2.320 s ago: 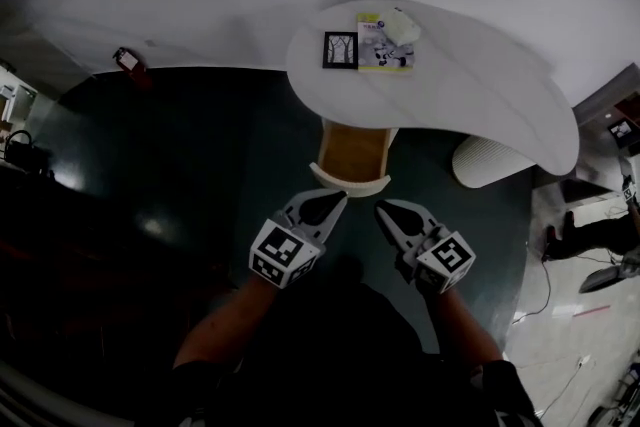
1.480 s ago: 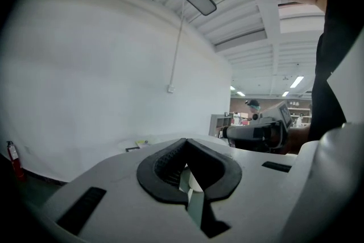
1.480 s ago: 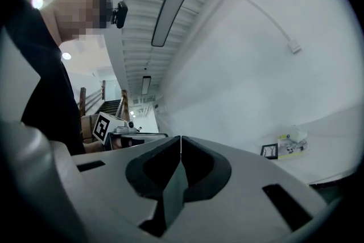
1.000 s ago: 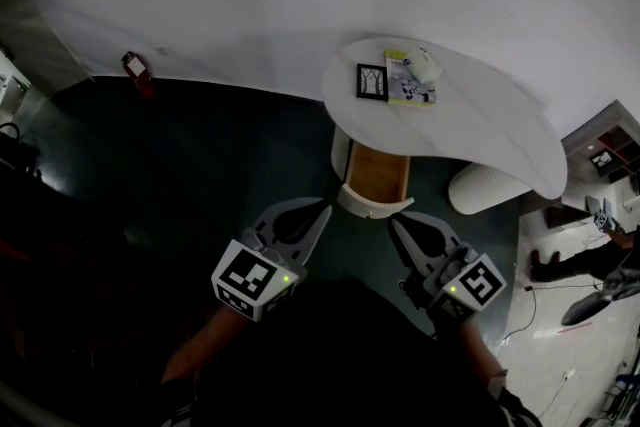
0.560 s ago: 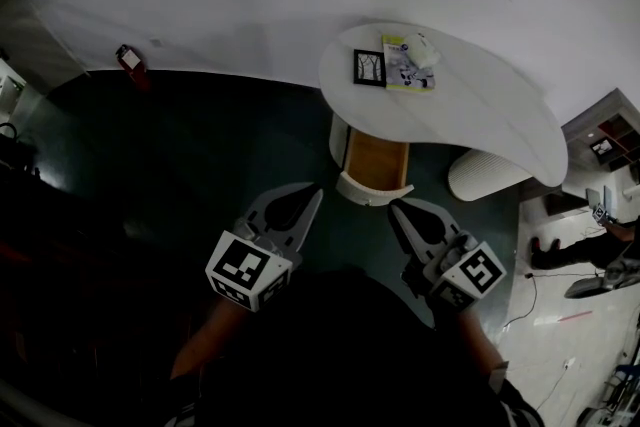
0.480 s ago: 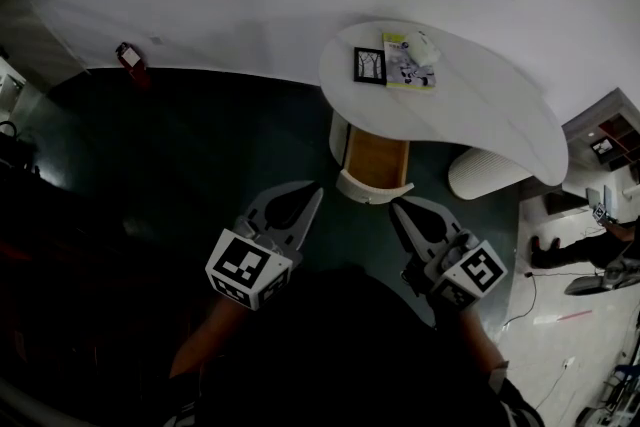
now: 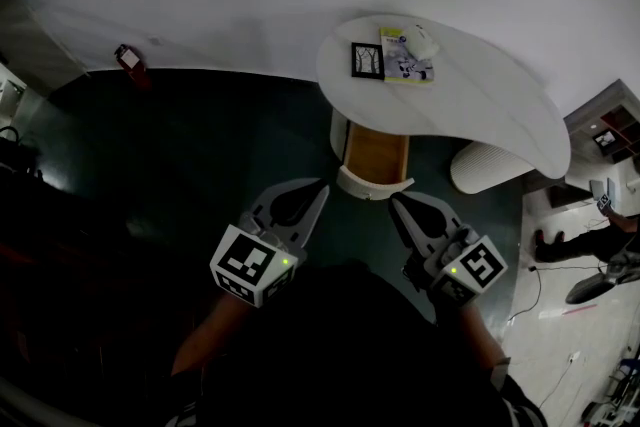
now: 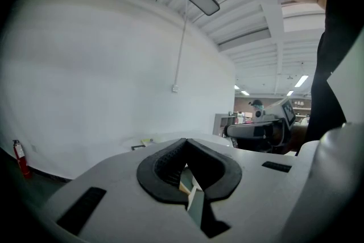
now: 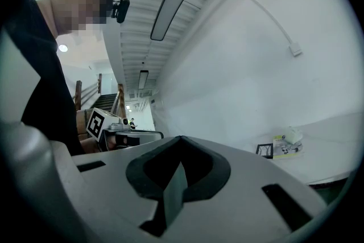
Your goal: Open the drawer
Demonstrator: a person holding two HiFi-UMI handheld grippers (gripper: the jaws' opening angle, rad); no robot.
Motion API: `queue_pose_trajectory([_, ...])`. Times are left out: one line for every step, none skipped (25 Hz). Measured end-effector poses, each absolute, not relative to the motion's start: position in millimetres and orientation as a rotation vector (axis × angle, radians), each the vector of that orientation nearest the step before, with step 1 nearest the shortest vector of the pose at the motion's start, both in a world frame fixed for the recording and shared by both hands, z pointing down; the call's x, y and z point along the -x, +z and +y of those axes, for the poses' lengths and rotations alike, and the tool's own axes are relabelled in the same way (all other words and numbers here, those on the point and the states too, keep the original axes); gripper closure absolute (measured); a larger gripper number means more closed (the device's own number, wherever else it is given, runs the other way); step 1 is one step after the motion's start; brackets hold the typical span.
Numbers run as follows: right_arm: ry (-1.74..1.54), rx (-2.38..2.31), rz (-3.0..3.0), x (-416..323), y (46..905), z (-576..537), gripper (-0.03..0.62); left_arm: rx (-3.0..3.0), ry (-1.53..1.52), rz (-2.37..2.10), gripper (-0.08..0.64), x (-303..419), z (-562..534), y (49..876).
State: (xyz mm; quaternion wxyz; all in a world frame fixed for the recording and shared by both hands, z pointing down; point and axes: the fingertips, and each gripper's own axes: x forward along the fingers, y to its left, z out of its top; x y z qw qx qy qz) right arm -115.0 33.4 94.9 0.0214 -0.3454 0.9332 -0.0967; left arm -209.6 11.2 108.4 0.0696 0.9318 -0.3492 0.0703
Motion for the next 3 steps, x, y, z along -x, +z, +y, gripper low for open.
queue_pose_trajectory([-0.298,1.071,2.892,114.2,95.2,33.0,0.577,-2.805,0.213,-1.052,0.549,208.8,10.9,108.7])
queue_pose_trajectory([-0.296,1.071,2.891,113.5,95.6,32.7,0.577,-2.806,0.214,-1.053,0.549,207.9,10.6,109.1])
queue_pose_trajectory([-0.293,1.072,2.891,112.8,95.9,32.5,0.577,-2.807,0.216,-1.054,0.549,207.1,10.5,109.5])
